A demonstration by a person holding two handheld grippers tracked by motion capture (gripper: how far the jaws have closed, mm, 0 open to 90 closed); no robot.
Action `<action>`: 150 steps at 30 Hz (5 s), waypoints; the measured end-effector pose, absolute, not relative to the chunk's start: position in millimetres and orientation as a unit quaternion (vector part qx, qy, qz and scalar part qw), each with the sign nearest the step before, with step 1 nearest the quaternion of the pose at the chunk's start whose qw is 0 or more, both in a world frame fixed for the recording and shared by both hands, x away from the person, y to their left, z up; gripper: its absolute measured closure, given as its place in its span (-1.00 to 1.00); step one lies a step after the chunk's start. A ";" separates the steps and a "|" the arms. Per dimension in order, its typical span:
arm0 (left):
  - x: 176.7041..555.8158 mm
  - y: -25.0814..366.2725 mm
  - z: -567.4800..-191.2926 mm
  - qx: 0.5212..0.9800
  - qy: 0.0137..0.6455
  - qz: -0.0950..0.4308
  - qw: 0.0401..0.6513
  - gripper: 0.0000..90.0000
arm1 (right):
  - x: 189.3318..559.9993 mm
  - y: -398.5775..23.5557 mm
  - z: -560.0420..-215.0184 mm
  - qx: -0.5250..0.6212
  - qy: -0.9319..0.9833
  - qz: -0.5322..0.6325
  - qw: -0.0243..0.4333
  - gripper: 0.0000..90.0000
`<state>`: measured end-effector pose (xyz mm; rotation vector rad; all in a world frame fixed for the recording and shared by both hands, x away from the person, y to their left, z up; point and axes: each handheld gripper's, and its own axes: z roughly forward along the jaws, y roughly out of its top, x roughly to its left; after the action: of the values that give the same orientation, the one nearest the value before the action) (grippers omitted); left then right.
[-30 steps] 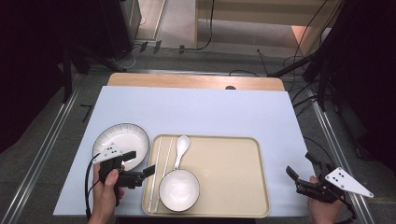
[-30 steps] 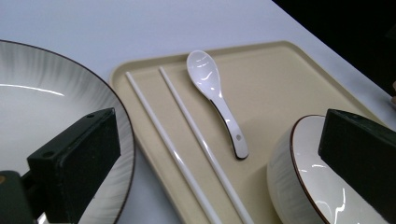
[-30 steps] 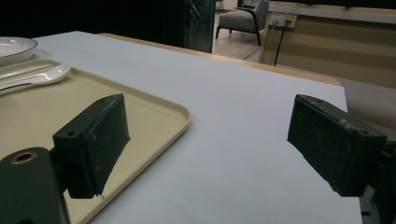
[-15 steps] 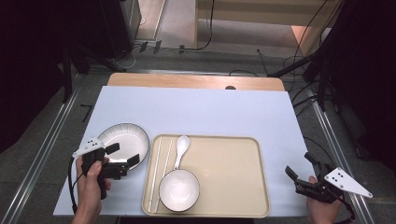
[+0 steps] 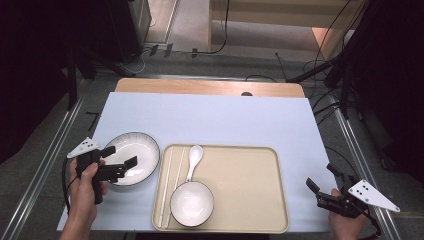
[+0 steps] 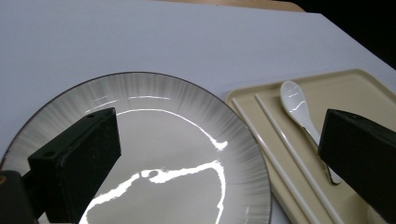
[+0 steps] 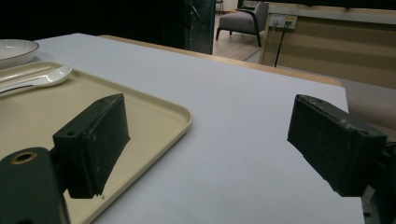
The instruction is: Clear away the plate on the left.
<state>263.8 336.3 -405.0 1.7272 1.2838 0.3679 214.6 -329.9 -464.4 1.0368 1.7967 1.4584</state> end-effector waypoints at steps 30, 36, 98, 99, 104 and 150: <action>282.7 398.3 -432.9 0.621 0.658 0.125 0.407 -0.22 | 216.9 -329.0 -465.1 0.389 0.681 0.545 0.296 -0.71; 283.0 398.6 -438.4 0.624 0.666 0.117 0.391 0.04 | 216.9 -329.7 -465.0 0.389 0.680 0.546 0.298 -0.71; 280.1 405.8 -448.4 0.560 0.694 0.057 0.449 0.91 | 218.0 -331.9 -466.9 0.391 0.680 0.545 0.296 -0.71; 279.6 406.8 -447.6 0.560 0.693 0.057 0.450 0.91 | 217.7 -332.3 -466.8 0.393 0.679 0.546 0.296 -0.71; 278.2 411.3 -439.1 0.556 0.687 0.060 0.463 0.92 | 217.9 -331.8 -466.5 0.392 0.678 0.546 0.297 -0.71; 308.7 337.0 -385.0 0.612 0.607 0.044 0.506 0.92 | 218.6 -333.1 -468.4 0.393 0.676 0.550 0.294 -0.71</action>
<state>308.7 337.0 -385.0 1.4760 1.4640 0.1056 218.6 -333.1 -468.4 1.0460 1.7994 1.4659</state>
